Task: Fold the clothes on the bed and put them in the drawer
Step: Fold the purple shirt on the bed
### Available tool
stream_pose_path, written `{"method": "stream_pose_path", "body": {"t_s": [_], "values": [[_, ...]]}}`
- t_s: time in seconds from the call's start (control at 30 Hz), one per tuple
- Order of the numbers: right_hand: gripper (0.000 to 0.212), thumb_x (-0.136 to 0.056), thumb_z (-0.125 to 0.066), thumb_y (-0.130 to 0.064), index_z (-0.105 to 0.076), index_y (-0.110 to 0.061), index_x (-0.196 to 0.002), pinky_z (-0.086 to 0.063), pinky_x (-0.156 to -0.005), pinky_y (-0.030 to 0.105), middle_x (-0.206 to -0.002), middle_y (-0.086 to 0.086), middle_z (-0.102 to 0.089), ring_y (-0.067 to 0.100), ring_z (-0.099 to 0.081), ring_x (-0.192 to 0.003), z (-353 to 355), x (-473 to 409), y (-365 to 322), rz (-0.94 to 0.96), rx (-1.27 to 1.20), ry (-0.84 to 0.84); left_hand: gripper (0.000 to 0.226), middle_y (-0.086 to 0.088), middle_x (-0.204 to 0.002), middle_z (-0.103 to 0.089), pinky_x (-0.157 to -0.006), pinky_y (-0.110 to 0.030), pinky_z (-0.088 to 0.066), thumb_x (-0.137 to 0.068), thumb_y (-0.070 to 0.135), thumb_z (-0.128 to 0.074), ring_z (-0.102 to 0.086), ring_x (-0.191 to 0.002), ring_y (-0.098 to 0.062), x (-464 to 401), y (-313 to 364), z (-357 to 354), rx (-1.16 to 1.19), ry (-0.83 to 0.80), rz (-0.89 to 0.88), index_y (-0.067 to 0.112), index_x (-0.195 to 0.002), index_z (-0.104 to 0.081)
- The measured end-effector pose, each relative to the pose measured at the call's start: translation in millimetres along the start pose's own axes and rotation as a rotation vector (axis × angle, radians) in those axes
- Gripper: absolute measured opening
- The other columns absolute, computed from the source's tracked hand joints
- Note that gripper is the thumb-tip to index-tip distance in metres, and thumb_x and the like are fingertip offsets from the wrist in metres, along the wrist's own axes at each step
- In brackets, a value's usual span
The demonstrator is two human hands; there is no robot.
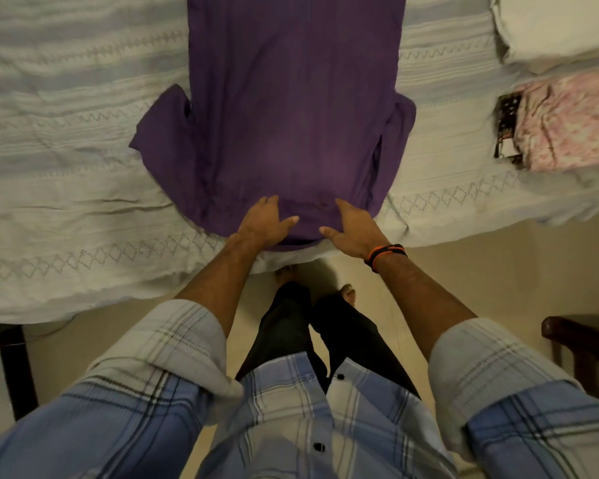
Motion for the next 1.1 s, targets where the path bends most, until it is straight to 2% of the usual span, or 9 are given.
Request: {"method": "stream_pose_path", "body": {"t_s": [0.17,0.37,0.57,0.73,0.87,1.1], "values": [[0.070,-0.091,-0.068,-0.033,-0.036,-0.004,-0.147,-0.042,-0.105,0.037,-0.141,0.018,-0.052,0.033,-0.050,-0.130,37.0,22.6,2.1,0.023,-0.067,0.047,0.063,-0.016,-0.137,-0.053,-0.103,-0.039,-0.042,-0.091,0.045,-0.062,-0.051,-0.124,-0.031,24.4,40.4,5.4,0.067,0.041,0.002,0.002,-0.136,-0.046],[0.067,-0.089,-0.070,-0.034,-0.041,-0.009,-0.144,-0.048,-0.102,0.039,-0.136,0.014,-0.057,0.028,-0.058,-0.119,86.0,37.1,32.5,0.046,-0.183,0.082,0.066,-0.012,-0.144,-0.048,-0.102,-0.031,-0.039,-0.092,0.043,-0.062,-0.047,-0.131,-0.028,48.9,89.9,-2.7,0.179,0.119,0.082,0.005,-0.142,-0.041],[0.062,-0.090,-0.071,-0.029,-0.044,-0.007,-0.141,-0.046,-0.092,0.028,-0.136,0.013,-0.056,0.025,-0.060,-0.115,130.6,47.9,70.9,0.139,-0.207,0.071,0.064,-0.009,-0.141,-0.052,-0.099,-0.030,-0.040,-0.090,0.047,-0.063,-0.050,-0.128,-0.025,59.6,127.8,-27.6,0.236,0.226,0.158,0.008,-0.139,-0.047],[0.057,-0.089,-0.071,-0.029,-0.047,-0.009,-0.137,-0.043,-0.083,0.024,-0.133,0.010,-0.058,0.016,-0.057,-0.096,159.0,41.4,95.0,0.175,-0.162,0.039,0.060,-0.006,-0.139,-0.054,-0.096,-0.027,-0.041,-0.090,0.045,-0.065,-0.052,-0.126,-0.022,60.3,154.3,-48.9,0.354,0.268,0.196,0.011,-0.137,-0.051],[0.055,-0.088,-0.073,-0.028,-0.049,-0.009,-0.134,-0.048,-0.086,0.027,-0.130,0.009,-0.060,0.017,-0.060,-0.097,174.3,21.4,106.2,0.176,-0.161,0.028,0.056,-0.007,-0.135,-0.057,-0.098,-0.029,-0.043,-0.090,0.042,-0.066,-0.054,-0.123,-0.021,46.2,166.7,-59.9,0.433,0.280,0.231,0.010,-0.135,-0.053],[0.057,-0.089,-0.071,-0.026,-0.046,-0.009,-0.137,-0.052,-0.092,0.033,-0.134,0.010,-0.057,0.018,-0.061,-0.102,199.6,-30.3,121.0,0.133,-0.149,-0.011,0.054,-0.007,-0.131,-0.060,-0.090,-0.025,-0.042,-0.090,0.040,-0.066,-0.057,-0.119,-0.022,-10.9,184.9,-62.3,0.503,0.241,0.248,0.010,-0.132,-0.054]]}}
Point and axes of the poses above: each hand's wrist, its own x-axis away from the middle knuckle, its own z-axis out of the back of the hand, y = z × x, the point moved 3 cm from there along -x, towards the middle knuckle
